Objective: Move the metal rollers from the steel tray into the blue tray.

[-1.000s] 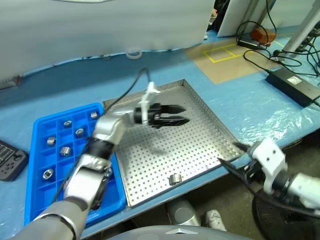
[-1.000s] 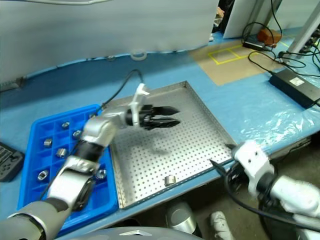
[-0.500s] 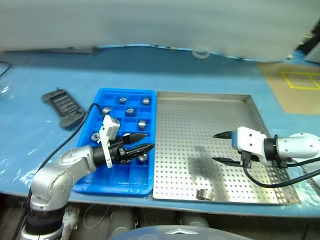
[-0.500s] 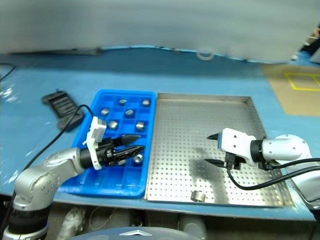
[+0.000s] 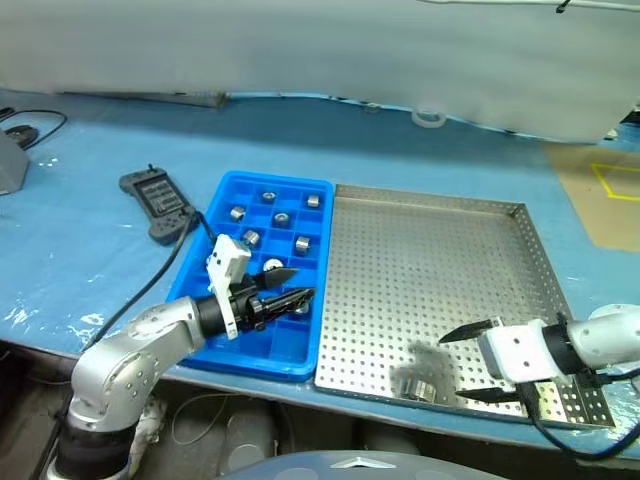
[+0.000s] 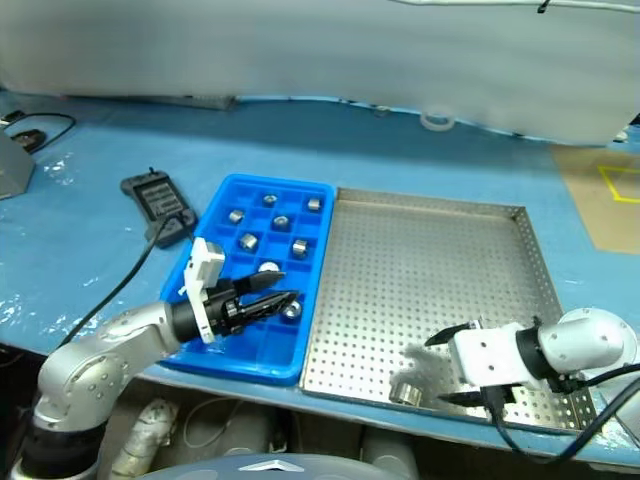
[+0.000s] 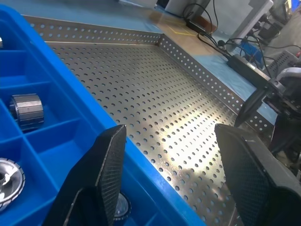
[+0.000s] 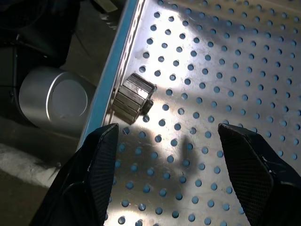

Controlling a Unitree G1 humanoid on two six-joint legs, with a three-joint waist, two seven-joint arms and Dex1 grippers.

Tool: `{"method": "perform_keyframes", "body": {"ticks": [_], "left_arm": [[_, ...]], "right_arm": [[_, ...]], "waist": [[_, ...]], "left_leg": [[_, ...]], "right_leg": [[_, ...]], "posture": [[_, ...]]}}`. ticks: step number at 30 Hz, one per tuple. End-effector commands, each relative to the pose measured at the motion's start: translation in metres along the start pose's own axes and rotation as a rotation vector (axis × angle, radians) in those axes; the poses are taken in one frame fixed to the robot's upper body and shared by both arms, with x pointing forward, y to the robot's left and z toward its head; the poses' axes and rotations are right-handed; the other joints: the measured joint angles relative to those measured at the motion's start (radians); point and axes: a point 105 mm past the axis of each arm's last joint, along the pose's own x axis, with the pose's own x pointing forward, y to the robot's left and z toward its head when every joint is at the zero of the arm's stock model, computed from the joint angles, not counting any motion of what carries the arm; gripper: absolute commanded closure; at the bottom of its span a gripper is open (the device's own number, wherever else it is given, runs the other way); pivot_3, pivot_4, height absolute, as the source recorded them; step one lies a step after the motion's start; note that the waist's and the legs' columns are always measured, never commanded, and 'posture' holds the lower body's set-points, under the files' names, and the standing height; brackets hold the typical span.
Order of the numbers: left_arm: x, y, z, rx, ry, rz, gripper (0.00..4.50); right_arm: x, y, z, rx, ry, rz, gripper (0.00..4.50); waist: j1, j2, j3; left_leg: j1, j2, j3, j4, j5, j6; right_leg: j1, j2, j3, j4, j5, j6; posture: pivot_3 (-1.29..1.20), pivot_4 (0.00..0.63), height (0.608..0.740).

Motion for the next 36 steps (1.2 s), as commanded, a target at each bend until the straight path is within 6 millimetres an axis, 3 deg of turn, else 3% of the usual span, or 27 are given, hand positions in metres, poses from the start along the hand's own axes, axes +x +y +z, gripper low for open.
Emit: {"method": "perform_keyframes", "body": {"ticks": [1, 5, 11, 17, 27, 33, 36], "left_arm": [[0.004, 0.002, 0.007, 0.042, -0.020, -0.026, 1.36], [0.004, 0.007, 0.010, 0.053, -0.025, -0.017, 1.36], [-0.002, 0.008, 0.002, 0.049, -0.018, 0.030, 1.36], [-0.010, 0.007, -0.014, 0.034, 0.017, 0.066, 1.36], [-0.006, 0.012, -0.008, 0.040, -0.006, 0.091, 1.36], [-0.006, 0.017, -0.013, 0.024, -0.001, 0.102, 1.36], [-0.005, 0.017, -0.014, 0.021, -0.002, 0.103, 1.36]], "right_arm": [[0.013, -0.005, 0.010, -0.169, -0.020, -0.040, 0.98], [0.023, -0.014, 0.017, -0.306, -0.036, -0.038, 0.98], [0.026, -0.011, 0.023, -0.500, -0.030, 0.056, 0.98], [0.017, 0.007, 0.000, -0.719, 0.020, 0.198, 0.98], [0.044, 0.002, -0.026, -0.817, 0.029, 0.199, 0.98], [0.048, 0.027, -0.026, -0.850, -0.009, 0.246, 0.98], [0.050, 0.030, -0.025, -0.879, -0.024, 0.238, 0.98]], "waist": [[-0.009, -0.005, -0.002], [-0.016, -0.005, -0.002], [-0.012, -0.005, -0.002], [-0.006, -0.005, -0.002], [-0.009, -0.006, -0.003], [-0.007, -0.012, -0.007], [-0.006, -0.012, -0.007]], "left_leg": [[-0.001, 0.002, 0.000, -0.002, 0.001, -0.002], [-0.009, 0.006, 0.000, -0.004, 0.007, -0.005], [-0.008, 0.010, 0.000, -0.005, 0.008, -0.006], [-0.008, 0.009, 0.000, -0.003, 0.008, -0.006], [-0.008, 0.010, 0.000, -0.003, 0.009, -0.006], [-0.007, 0.011, 0.000, -0.003, 0.009, -0.006], [-0.004, 0.011, 0.000, -0.004, 0.006, -0.010]], "right_leg": [[-0.003, 0.002, 0.000, 0.000, 0.001, 0.002], [-0.012, 0.005, -0.002, 0.002, 0.006, 0.013], [-0.012, 0.008, -0.002, 0.002, 0.006, 0.013], [-0.010, 0.008, -0.002, 0.001, 0.006, 0.013], [-0.011, 0.008, -0.001, 0.004, 0.007, 0.012], [-0.010, 0.010, -0.002, 0.003, 0.007, 0.012], [-0.009, 0.010, -0.002, 0.002, 0.007, 0.012]], "posture": [[-0.13, 0.150, 0.740], [-0.11, 0.150, 0.740], [-0.08, 0.150, 0.740], [-0.05, 0.150, 0.740], [-0.03, 0.150, 0.740], [-0.04, 0.150, 0.740], [-0.04, 0.150, 0.740]]}}
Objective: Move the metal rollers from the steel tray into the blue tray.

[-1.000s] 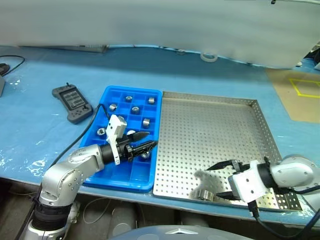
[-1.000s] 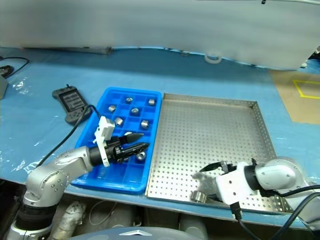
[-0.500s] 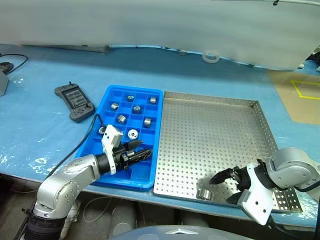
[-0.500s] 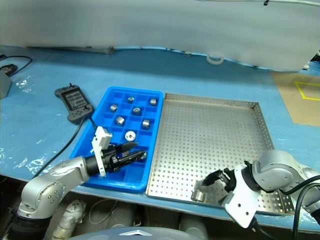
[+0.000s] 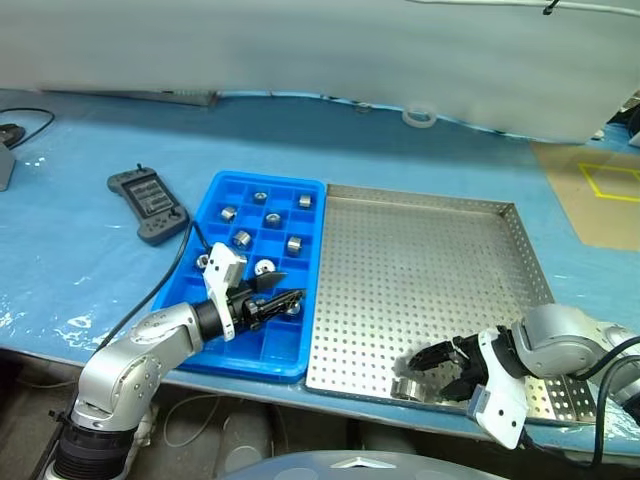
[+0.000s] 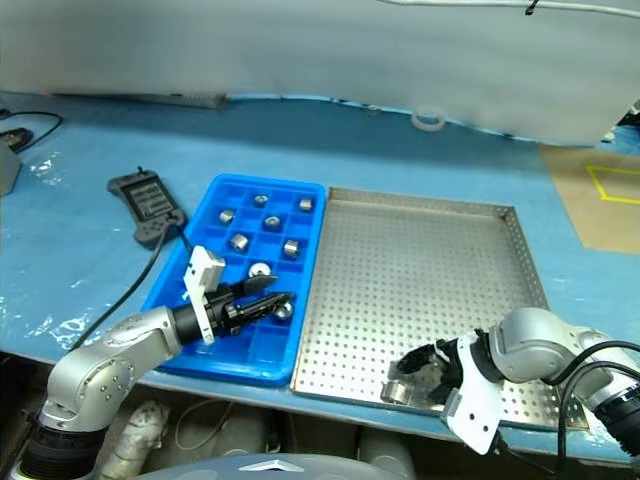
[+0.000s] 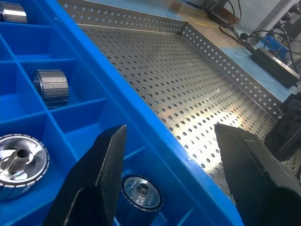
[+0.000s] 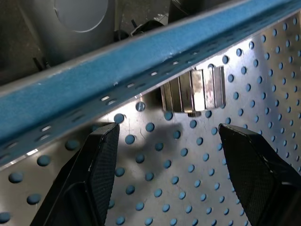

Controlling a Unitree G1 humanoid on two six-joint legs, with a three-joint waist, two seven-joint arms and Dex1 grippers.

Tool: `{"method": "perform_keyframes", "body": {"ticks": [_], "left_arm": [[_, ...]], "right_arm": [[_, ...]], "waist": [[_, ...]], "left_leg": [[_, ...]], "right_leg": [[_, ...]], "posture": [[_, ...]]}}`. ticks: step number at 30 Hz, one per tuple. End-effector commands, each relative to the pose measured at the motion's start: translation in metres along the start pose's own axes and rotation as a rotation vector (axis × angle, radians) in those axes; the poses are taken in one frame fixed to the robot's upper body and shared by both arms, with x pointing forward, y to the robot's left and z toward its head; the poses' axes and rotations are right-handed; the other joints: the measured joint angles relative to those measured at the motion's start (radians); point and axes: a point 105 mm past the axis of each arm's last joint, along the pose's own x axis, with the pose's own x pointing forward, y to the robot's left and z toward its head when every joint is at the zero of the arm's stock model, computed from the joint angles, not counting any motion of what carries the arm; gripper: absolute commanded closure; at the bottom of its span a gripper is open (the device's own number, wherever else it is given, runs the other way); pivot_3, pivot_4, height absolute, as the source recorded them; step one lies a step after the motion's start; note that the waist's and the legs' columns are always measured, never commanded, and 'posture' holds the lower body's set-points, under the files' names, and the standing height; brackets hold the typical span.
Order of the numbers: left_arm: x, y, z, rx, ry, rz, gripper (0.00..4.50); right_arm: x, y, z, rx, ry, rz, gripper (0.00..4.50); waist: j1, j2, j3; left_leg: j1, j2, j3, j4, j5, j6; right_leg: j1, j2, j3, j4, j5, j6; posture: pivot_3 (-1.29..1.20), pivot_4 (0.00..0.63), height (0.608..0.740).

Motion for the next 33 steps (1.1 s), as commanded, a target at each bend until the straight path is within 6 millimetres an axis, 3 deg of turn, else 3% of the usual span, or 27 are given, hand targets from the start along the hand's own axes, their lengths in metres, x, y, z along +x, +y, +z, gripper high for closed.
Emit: {"method": "perform_keyframes", "body": {"ticks": [1, 5, 11, 13, 19, 25, 26, 27, 28, 29, 30, 31, 32, 33], "left_arm": [[0.002, -0.004, 0.005, 0.021, -0.022, -0.017, 1.36], [0.003, -0.007, 0.004, 0.020, -0.022, -0.013, 1.36], [0.004, -0.010, 0.004, 0.018, -0.021, -0.012, 1.36], [0.005, -0.010, 0.004, 0.017, -0.020, -0.008, 1.36], [0.008, -0.012, 0.004, 0.014, -0.026, -0.010, 1.36], [0.009, -0.013, 0.004, 0.015, -0.027, -0.013, 1.36], [0.009, -0.013, 0.004, 0.015, -0.027, -0.014, 1.36], [0.009, -0.013, 0.004, 0.016, -0.026, -0.014, 1.36], [0.010, -0.013, 0.004, 0.016, -0.025, -0.015, 1.36], [0.010, -0.013, 0.004, 0.016, -0.025, -0.017, 1.36], [0.011, -0.013, 0.004, 0.015, -0.024, -0.020, 1.36], [0.011, -0.014, 0.005, 0.015, -0.023, -0.025, 1.36], [0.011, -0.014, 0.004, 0.015, -0.022, -0.028, 1.36], [0.012, -0.015, 0.004, 0.016, -0.019, -0.034, 1.36]], "right_arm": [[0.011, 0.013, 0.011, -0.040, -0.047, 0.040, 0.98], [0.013, 0.026, -0.007, -0.071, -0.022, 0.063, 0.98], [0.018, 0.040, -0.042, -0.106, 0.036, 0.083, 0.98], [0.020, 0.043, -0.048, -0.122, 0.049, 0.077, 0.98], [0.027, 0.052, -0.057, -0.138, 0.073, 0.033, 0.98], [0.022, 0.053, -0.096, -0.069, 0.209, -0.029, 0.98], [0.020, 0.052, -0.098, -0.053, 0.212, -0.043, 0.98], [0.018, 0.050, -0.096, 0.009, 0.193, -0.076, 0.98], [0.014, 0.044, -0.089, 0.076, 0.161, -0.140, 0.98], [0.007, 0.035, -0.083, 0.133, 0.135, -0.206, 0.98], [0.000, 0.023, -0.077, 0.176, 0.125, -0.260, 0.98], [-0.008, 0.011, -0.070, 0.224, 0.123, -0.291, 0.98], [-0.014, 0.003, -0.064, 0.285, 0.116, -0.297, 0.98], [-0.019, -0.004, -0.055, 0.373, 0.092, -0.301, 0.98]], "waist": [[-0.001, 0.000, 0.000], [-0.004, -0.003, -0.002], [-0.019, -0.017, -0.006], [-0.024, -0.019, -0.005], [-0.038, -0.018, -0.004], [-0.033, -0.016, -0.001], [-0.024, -0.018, -0.001], [-0.004, -0.029, -0.005], [0.008, -0.049, -0.011], [0.025, -0.045, -0.003], [0.040, -0.028, 0.004], [0.042, -0.004, 0.013], [0.040, 0.020, 0.012], [0.033, 0.014, 0.018]], "left_leg": [[0.001, 0.000, 0.000, 0.000, 0.000, 0.000], [0.002, 0.001, 0.000, -0.001, 0.000, -0.001], [0.008, 0.011, 0.001, -0.002, 0.003, -0.008], [0.012, 0.013, 0.001, -0.002, 0.004, -0.010], [0.011, 0.012, -0.001, -0.010, 0.004, -0.012], [0.012, 0.016, 0.001, -0.031, 0.003, -0.014], [0.007, 0.020, 0.012, -0.044, 0.003, -0.014], [0.008, 0.027, 0.029, -0.051, 0.003, -0.014], [0.009, 0.030, 0.063, -0.062, 0.003, -0.015], [0.005, 0.028, 0.084, -0.055, -0.007, -0.027], [0.000, 0.029, 0.075, -0.033, -0.030, -0.041], [0.001, 0.024, 0.020, 0.030, -0.035, -0.033], [0.022, 0.018, -0.013, 0.047, -0.037, -0.033], [0.054, 0.020, -0.019, 0.006, -0.032, -0.035]], "right_leg": [[0.000, 0.000, 0.000, 0.000, 0.000, 0.000], [-0.001, 0.001, 0.000, 0.000, 0.000, 0.000], [0.000, 0.009, 0.001, -0.002, 0.003, -0.005], [-0.002, 0.010, -0.001, -0.002, -0.002, 0.003], [-0.018, 0.010, -0.001, -0.009, -0.006, 0.009], [-0.019, 0.021, -0.018, -0.030, -0.010, 0.006], [-0.018, 0.021, -0.030, 0.007, -0.030, -0.013], [-0.017, 0.027, -0.029, 0.066, -0.041, -0.018], [-0.011, 0.030, -0.013, 0.090, -0.068, -0.014], [-0.018, 0.037, 0.018, 0.067, -0.087, 0.002], [-0.026, 0.033, 0.020, 0.062, -0.088, 0.003], [-0.025, 0.032, 0.014, 0.051, -0.088, 0.002], [-0.023, 0.035, 0.008, 0.037, -0.088, 0.002], [-0.027, 0.041, 0.002, 0.032, -0.085, 0.000]], "posture": [[-0.04, 0.150, 0.740], [-0.03, 0.150, 0.740], [-0.03, 0.150, 0.740], [-0.03, 0.150, 0.740], [-0.03, 0.150, 0.740], [-0.03, 0.150, 0.740], [-0.03, 0.150, 0.740], [-0.04, 0.150, 0.740], [-0.05, 0.150, 0.740], [-0.06, 0.150, 0.740], [-0.06, 0.150, 0.740], [-0.07, 0.150, 0.740], [-0.07, 0.150, 0.740], [-0.07, 0.150, 0.740]]}}
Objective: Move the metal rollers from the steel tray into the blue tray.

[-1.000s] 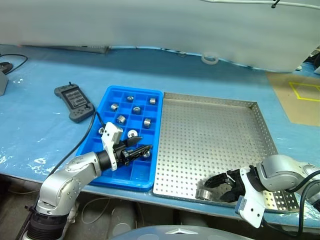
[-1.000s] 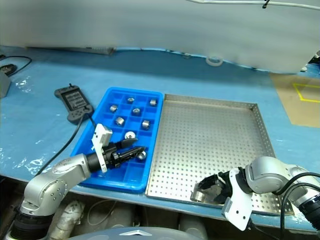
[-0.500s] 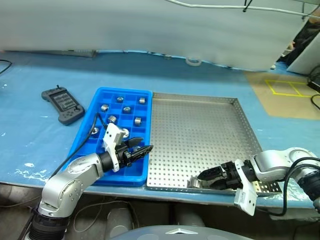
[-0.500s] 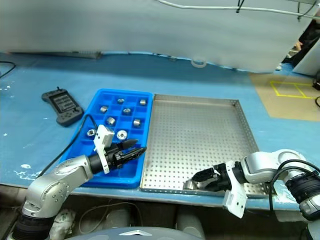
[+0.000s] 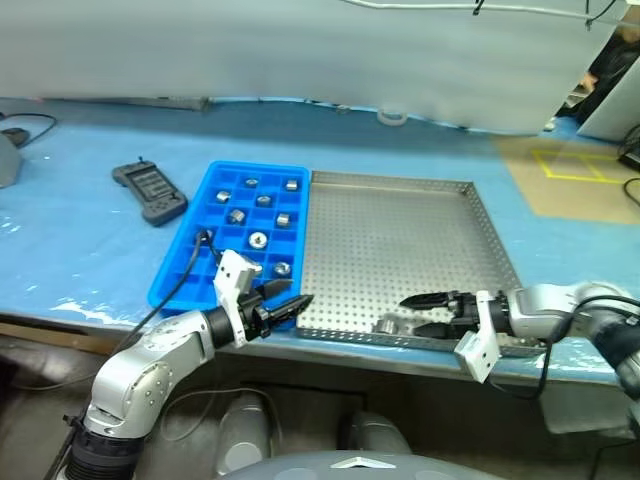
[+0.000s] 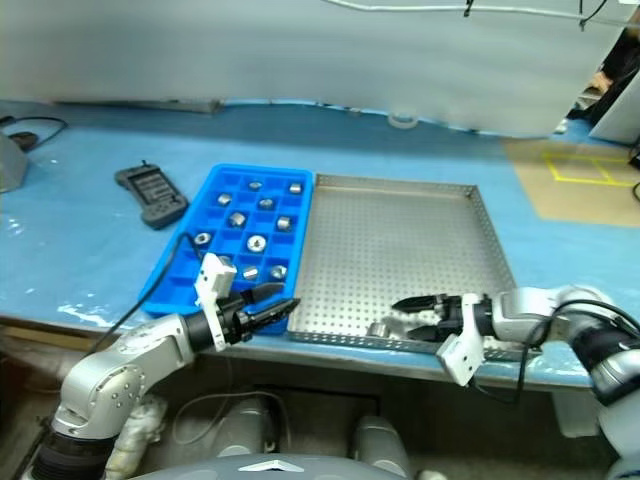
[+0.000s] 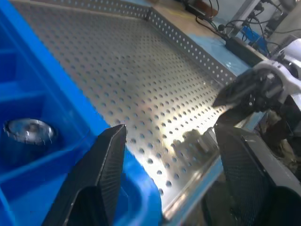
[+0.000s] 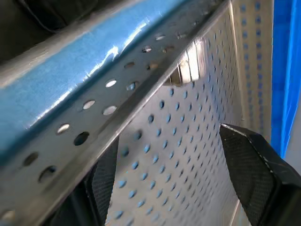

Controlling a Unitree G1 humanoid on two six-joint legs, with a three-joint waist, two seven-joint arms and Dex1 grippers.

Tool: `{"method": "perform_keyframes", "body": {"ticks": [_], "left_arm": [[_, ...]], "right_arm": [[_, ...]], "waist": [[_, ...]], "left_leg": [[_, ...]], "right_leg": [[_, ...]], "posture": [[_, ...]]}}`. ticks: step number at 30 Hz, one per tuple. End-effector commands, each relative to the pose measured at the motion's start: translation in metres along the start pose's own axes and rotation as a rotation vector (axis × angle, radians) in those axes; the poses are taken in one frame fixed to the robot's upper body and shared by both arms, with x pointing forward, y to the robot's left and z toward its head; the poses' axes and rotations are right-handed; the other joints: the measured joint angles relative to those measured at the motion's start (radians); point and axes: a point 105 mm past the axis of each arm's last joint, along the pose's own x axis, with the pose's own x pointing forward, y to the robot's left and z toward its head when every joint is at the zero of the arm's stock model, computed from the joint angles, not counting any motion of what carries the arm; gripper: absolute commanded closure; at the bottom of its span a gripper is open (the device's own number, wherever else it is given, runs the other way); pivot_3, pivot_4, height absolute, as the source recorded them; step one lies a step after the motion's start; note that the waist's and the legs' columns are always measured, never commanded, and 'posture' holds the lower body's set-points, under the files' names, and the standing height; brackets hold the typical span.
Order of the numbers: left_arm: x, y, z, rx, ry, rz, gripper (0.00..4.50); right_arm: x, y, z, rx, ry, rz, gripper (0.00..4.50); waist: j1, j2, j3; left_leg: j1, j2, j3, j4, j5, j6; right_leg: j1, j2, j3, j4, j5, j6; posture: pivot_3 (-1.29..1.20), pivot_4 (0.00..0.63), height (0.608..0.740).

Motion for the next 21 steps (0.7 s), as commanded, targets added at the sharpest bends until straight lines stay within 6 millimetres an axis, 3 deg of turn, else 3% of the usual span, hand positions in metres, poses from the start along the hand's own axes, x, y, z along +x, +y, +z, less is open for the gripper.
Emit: {"method": "perform_keyframes", "body": {"ticks": [1, 2, 3, 5, 6, 7, 8, 11, 15, 18, 21], "left_arm": [[0.003, -0.003, 0.011, 0.040, -0.022, -0.026, 1.36], [0.005, -0.002, 0.012, 0.040, -0.020, -0.031, 1.36], [0.007, -0.001, 0.013, 0.042, -0.018, -0.034, 1.36], [0.009, 0.000, 0.014, 0.044, -0.017, -0.035, 1.36], [0.010, 0.001, 0.014, 0.043, -0.019, -0.035, 1.36], [0.010, 0.002, 0.014, 0.042, -0.019, -0.035, 1.36], [0.011, 0.002, 0.014, 0.043, -0.017, -0.035, 1.36], [0.012, 0.003, 0.014, 0.041, -0.014, -0.037, 1.36], [0.014, 0.003, 0.014, 0.045, -0.010, -0.043, 1.36], [0.015, 0.005, 0.012, 0.044, -0.008, -0.040, 1.36], [0.016, 0.005, 0.008, 0.042, -0.003, -0.041, 1.36]], "right_arm": [[-0.004, -0.008, 0.042, 0.315, -0.097, 0.105, 0.98], [-0.006, -0.024, 0.052, 0.439, -0.126, 0.090, 0.98], [-0.011, -0.051, 0.068, 0.587, -0.187, 0.058, 0.98], [-0.019, -0.098, 0.093, 0.810, -0.296, -0.002, 0.98], [-0.022, -0.118, 0.099, 0.877, -0.324, -0.037, 0.98], [-0.026, -0.132, 0.104, 0.910, -0.336, -0.050, 0.98], [-0.028, -0.141, 0.107, 0.912, -0.332, -0.051, 0.98], [-0.029, -0.144, 0.106, 0.856, -0.248, -0.029, 0.98], [-0.029, -0.128, 0.107, 0.682, -0.148, 0.066, 0.98], [-0.028, -0.124, 0.111, 0.605, -0.155, 0.102, 0.98], [-0.025, -0.116, 0.113, 0.352, -0.144, 0.131, 0.98]], "waist": [[-0.011, -0.011, 0.009], [-0.011, -0.016, 0.011], [-0.011, -0.022, 0.013], [-0.015, -0.025, 0.013], [-0.020, -0.025, 0.013], [-0.022, -0.025, 0.011], [-0.024, -0.022, 0.010], [-0.020, -0.025, 0.007], [-0.016, -0.026, 0.006], [-0.021, -0.026, 0.006], [-0.025, -0.029, 0.004]], "left_leg": [[-0.010, -0.004, 0.020, -0.008, 0.014, 0.004], [-0.012, -0.007, 0.032, -0.010, 0.018, 0.012], [-0.010, -0.008, 0.044, -0.006, 0.018, 0.023], [-0.006, -0.014, 0.048, -0.004, 0.009, 0.028], [-0.008, -0.015, 0.047, -0.004, 0.005, 0.028], [-0.013, -0.017, 0.047, -0.002, 0.002, 0.028], [-0.019, -0.021, 0.047, -0.001, 0.000, 0.028], [-0.031, -0.019, 0.044, -0.006, 0.004, 0.021], [-0.045, -0.006, 0.037, -0.004, 0.002, 0.012], [-0.046, -0.005, 0.034, -0.005, -0.001, 0.007], [-0.045, -0.006, 0.034, -0.002, -0.001, 0.006]], "right_leg": [[-0.012, 0.002, 0.014, -0.004, 0.009, -0.012], [-0.015, 0.005, 0.036, -0.003, 0.036, -0.034], [-0.013, 0.004, 0.048, -0.005, 0.059, -0.040], [-0.007, 0.003, 0.059, -0.004, 0.063, -0.042], [-0.007, -0.002, 0.060, -0.009, 0.068, -0.038], [-0.007, -0.005, 0.060, -0.019, 0.097, -0.026], [-0.008, -0.012, 0.057, -0.021, 0.116, -0.004], [-0.021, -0.008, 0.055, -0.017, 0.115, 0.003], [-0.029, 0.007, 0.053, -0.015, 0.115, 0.003], [-0.029, 0.009, 0.053, -0.015, 0.115, 0.004], [-0.027, 0.007, 0.053, -0.018, 0.112, 0.009]], "posture": [[-0.08, 0.150, 0.740], [-0.08, 0.150, 0.740], [-0.08, 0.150, 0.740], [-0.09, 0.150, 0.740], [-0.09, 0.150, 0.740], [-0.09, 0.150, 0.740], [-0.09, 0.150, 0.740], [-0.10, 0.150, 0.740], [-0.10, 0.150, 0.740], [-0.11, 0.150, 0.740], [-0.11, 0.150, 0.740]]}}
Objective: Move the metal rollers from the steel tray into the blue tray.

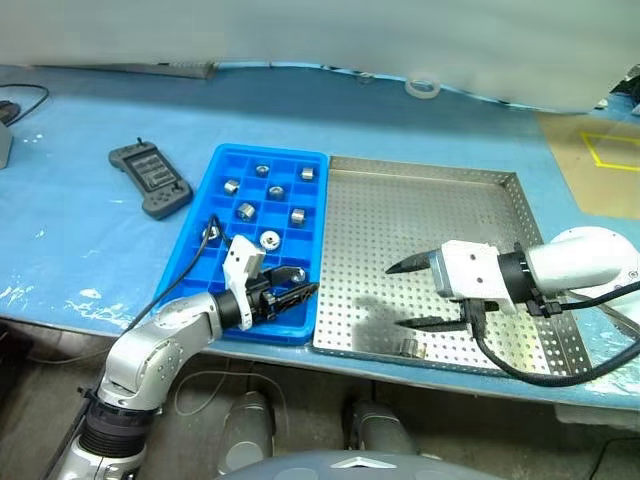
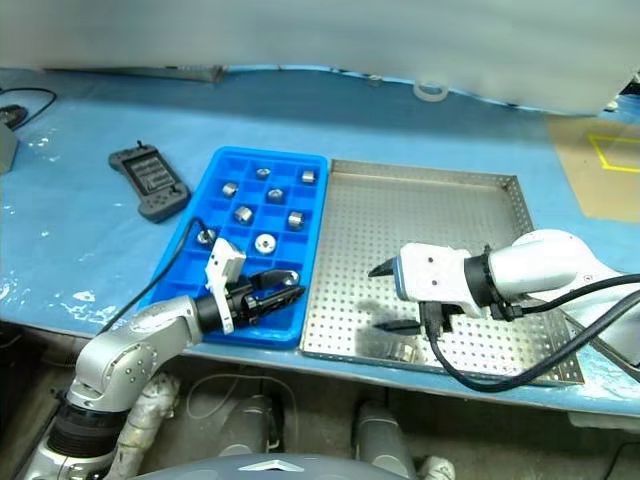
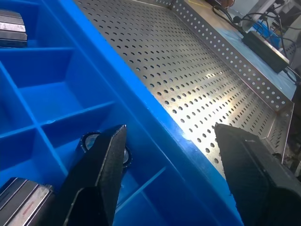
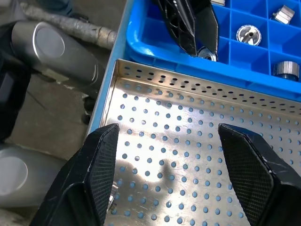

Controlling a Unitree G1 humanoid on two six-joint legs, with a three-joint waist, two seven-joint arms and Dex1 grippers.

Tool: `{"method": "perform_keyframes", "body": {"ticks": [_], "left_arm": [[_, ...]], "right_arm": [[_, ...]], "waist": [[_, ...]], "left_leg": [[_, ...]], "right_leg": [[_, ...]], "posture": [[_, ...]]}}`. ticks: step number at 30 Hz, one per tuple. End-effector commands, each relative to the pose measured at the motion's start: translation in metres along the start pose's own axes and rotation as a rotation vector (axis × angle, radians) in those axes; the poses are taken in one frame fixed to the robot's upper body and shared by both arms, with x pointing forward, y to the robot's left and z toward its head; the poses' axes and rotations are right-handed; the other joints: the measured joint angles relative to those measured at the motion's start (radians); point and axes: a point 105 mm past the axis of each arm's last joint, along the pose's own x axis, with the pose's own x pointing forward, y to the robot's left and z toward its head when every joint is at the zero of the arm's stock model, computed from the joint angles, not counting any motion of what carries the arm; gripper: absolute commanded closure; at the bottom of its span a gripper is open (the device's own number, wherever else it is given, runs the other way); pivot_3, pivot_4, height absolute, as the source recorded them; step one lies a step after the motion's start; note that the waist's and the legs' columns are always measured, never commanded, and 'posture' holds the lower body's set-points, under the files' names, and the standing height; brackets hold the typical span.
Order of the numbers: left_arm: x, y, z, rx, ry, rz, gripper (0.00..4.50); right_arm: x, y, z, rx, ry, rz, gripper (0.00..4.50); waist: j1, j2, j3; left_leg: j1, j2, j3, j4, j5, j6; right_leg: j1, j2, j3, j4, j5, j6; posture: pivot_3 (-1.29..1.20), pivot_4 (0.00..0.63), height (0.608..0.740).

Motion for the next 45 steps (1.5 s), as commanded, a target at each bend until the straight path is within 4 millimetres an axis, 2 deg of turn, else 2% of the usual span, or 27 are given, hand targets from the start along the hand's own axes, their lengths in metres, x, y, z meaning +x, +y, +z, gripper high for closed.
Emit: {"method": "perform_keyframes", "body": {"ticks": [1, 5, 7, 9, 10, 14, 17, 21, 26, 29, 31, 34, 38, 43, 45], "left_arm": [[0.001, -0.005, -0.002, 0.012, -0.010, -0.023, 1.36], [0.000, 0.000, -0.005, 0.013, -0.010, -0.014, 1.36], [-0.001, 0.001, -0.007, 0.016, -0.009, -0.007, 1.36], [-0.001, 0.002, -0.007, 0.018, -0.010, -0.003, 1.36], [-0.001, 0.002, -0.007, 0.019, -0.011, -0.002, 1.36], [-0.002, 0.003, -0.006, 0.022, -0.013, 0.000, 1.36], [-0.001, 0.004, -0.006, 0.021, -0.016, 0.004, 1.36], [0.002, 0.002, -0.006, 0.020, -0.019, 0.004, 1.36], [0.004, 0.004, -0.005, 0.023, -0.027, 0.013, 1.36], [0.005, 0.004, -0.004, 0.029, -0.040, 0.019, 1.36], [0.005, 0.003, -0.004, 0.028, -0.042, 0.020, 1.36], [0.004, 0.002, -0.004, 0.027, -0.042, 0.022, 1.36], [0.004, 0.003, -0.003, 0.027, -0.045, 0.032, 1.36], [0.004, 0.003, -0.005, 0.019, -0.046, 0.040, 1.36], [0.004, 0.002, -0.006, 0.016, -0.044, 0.042, 1.36]], "right_arm": [[0.002, 0.009, 0.003, -0.294, 0.026, 0.047, 0.98], [0.012, 0.028, -0.012, -0.534, 0.036, 0.131, 0.98], [0.021, 0.035, -0.026, -0.688, 0.059, 0.167, 0.98], [0.025, 0.035, -0.036, -0.775, 0.076, 0.182, 0.98], [0.025, 0.028, -0.040, -0.796, 0.088, 0.170, 0.98], [0.023, 0.009, -0.049, -0.852, 0.125, 0.148, 0.98], [0.015, 0.001, -0.046, -0.872, 0.133, 0.131, 0.98], [0.014, 0.014, -0.046, -0.874, 0.105, 0.179, 0.98], [0.018, 0.040, -0.071, -0.882, 0.121, 0.267, 0.98], [0.022, 0.036, -0.088, -0.940, 0.191, 0.283, 0.98], [0.026, 0.027, -0.092, -0.955, 0.220, 0.263, 0.98], [0.031, 0.018, -0.095, -0.984, 0.236, 0.258, 0.98], [0.038, 0.017, -0.093, -1.002, 0.221, 0.262, 0.98], [0.035, 0.018, -0.090, -1.017, 0.209, 0.262, 0.98], [0.036, 0.015, -0.082, -1.038, 0.190, 0.256, 0.98]], "waist": [[0.000, -0.003, -0.002], [-0.001, -0.004, -0.003], [-0.003, -0.004, -0.003], [-0.008, -0.004, -0.004], [-0.014, -0.003, -0.004], [-0.027, 0.000, -0.006], [-0.024, 0.000, -0.006], [-0.023, 0.001, -0.006], [-0.024, 0.001, -0.007], [-0.025, 0.000, -0.008], [-0.026, 0.000, -0.008], [-0.027, 0.001, -0.008], [-0.024, 0.000, -0.008], [-0.025, 0.000, -0.008], [-0.026, 0.001, -0.008]], "left_leg": [[0.001, 0.000, 0.001, 0.001, 0.000, 0.000], [0.008, 0.000, 0.003, 0.001, -0.001, -0.003], [0.018, 0.001, 0.004, 0.001, -0.001, -0.001], [0.022, 0.002, 0.005, 0.001, 0.000, 0.000], [0.022, 0.001, 0.006, 0.001, 0.001, 0.001], [0.019, 0.001, 0.007, 0.002, 0.004, 0.007], [0.018, 0.002, 0.007, 0.003, 0.004, 0.008], [0.016, 0.002, 0.007, 0.003, 0.004, 0.008], [0.015, 0.001, 0.007, 0.006, 0.002, 0.011], [0.017, 0.001, 0.007, 0.007, 0.000, 0.014], [0.017, 0.001, 0.007, 0.007, 0.000, 0.014], [0.018, 0.001, 0.007, 0.008, 0.001, 0.013], [0.018, 0.001, 0.007, 0.010, 0.001, 0.013], [0.017, 0.000, 0.007, 0.010, 0.000, 0.014], [0.017, 0.001, 0.007, 0.010, 0.000, 0.014]], "right_leg": [[0.001, -0.002, 0.000, 0.000, -0.003, 0.004], [0.006, -0.005, -0.001, -0.001, -0.005, 0.005], [0.013, -0.005, 0.000, 0.000, -0.007, 0.001], [0.016, -0.005, 0.000, 0.000, -0.008, -0.001], [0.015, -0.005, 0.000, 0.000, -0.008, -0.001], [0.014, -0.006, 0.000, 0.002, -0.006, -0.004], [0.014, -0.006, -0.001, 0.003, -0.007, -0.006], [0.014, -0.006, -0.001, 0.004, -0.008, -0.008], [0.015, -0.007, -0.001, 0.003, -0.011, -0.012], [0.016, -0.007, -0.001, 0.003, -0.011, -0.013], [0.016, -0.007, -0.002, 0.004, -0.011, -0.013], [0.014, -0.007, -0.001, 0.010, -0.011, -0.013], [0.013, -0.007, -0.001, 0.016, -0.014, -0.018], [0.013, -0.008, -0.001, 0.016, -0.014, -0.019], [0.013, -0.008, -0.001, 0.016, -0.014, -0.019]], "posture": [[-0.11, 0.150, 0.740], [-0.10, 0.150, 0.740], [-0.10, 0.150, 0.740], [-0.09, 0.150, 0.740], [-0.09, 0.150, 0.740], [-0.08, 0.150, 0.740], [-0.09, 0.150, 0.740], [-0.09, 0.150, 0.740], [-0.08, 0.150, 0.740], [-0.08, 0.150, 0.740], [-0.08, 0.150, 0.740], [-0.07, 0.150, 0.740], [-0.06, 0.150, 0.740], [-0.06, 0.150, 0.740], [-0.06, 0.150, 0.740]]}}
